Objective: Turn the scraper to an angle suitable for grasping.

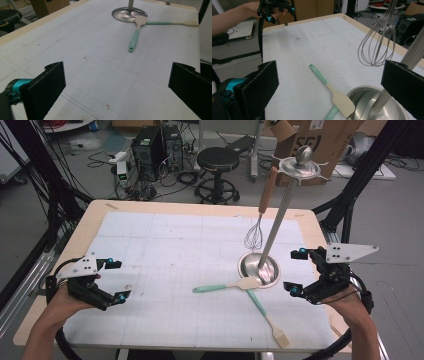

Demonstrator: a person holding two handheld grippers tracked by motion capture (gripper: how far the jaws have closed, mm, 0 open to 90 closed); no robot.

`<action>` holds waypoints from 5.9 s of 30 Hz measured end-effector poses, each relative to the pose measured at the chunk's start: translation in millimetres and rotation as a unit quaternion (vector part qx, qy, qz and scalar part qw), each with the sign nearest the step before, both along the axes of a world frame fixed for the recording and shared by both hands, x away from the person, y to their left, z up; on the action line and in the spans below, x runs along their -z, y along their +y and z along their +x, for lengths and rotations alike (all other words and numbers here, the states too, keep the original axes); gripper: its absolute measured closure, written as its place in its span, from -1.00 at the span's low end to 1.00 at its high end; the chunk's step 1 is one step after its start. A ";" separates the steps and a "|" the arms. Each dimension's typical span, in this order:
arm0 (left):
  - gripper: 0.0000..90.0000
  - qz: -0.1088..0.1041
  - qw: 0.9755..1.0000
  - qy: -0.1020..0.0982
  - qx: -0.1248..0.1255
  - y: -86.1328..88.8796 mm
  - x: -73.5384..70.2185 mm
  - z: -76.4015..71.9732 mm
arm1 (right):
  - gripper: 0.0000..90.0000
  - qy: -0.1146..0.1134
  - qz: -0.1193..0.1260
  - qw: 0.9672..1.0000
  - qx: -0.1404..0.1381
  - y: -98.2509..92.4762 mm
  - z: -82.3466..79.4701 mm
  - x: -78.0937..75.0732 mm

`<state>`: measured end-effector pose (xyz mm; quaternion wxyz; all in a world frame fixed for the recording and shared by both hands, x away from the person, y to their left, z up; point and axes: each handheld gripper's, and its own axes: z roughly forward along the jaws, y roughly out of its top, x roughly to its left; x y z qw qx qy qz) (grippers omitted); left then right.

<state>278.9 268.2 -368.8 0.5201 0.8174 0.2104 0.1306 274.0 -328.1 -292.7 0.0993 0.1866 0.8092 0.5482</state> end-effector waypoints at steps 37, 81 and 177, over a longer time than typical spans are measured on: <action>-0.96 -0.001 1.000 -0.001 0.004 -2.2 -0.6 0.8 | -0.65 -0.002 -0.085 0.996 -0.024 45.3 3.1 34.5; -0.96 -0.003 1.000 0.000 0.007 -3.8 -0.9 0.9 | 0.98 0.072 -0.251 0.964 -0.049 122.1 40.5 67.7; -0.96 -0.007 1.000 -0.005 0.018 -8.2 -2.9 -1.9 | 0.99 0.096 -0.355 0.930 0.009 158.9 70.3 121.9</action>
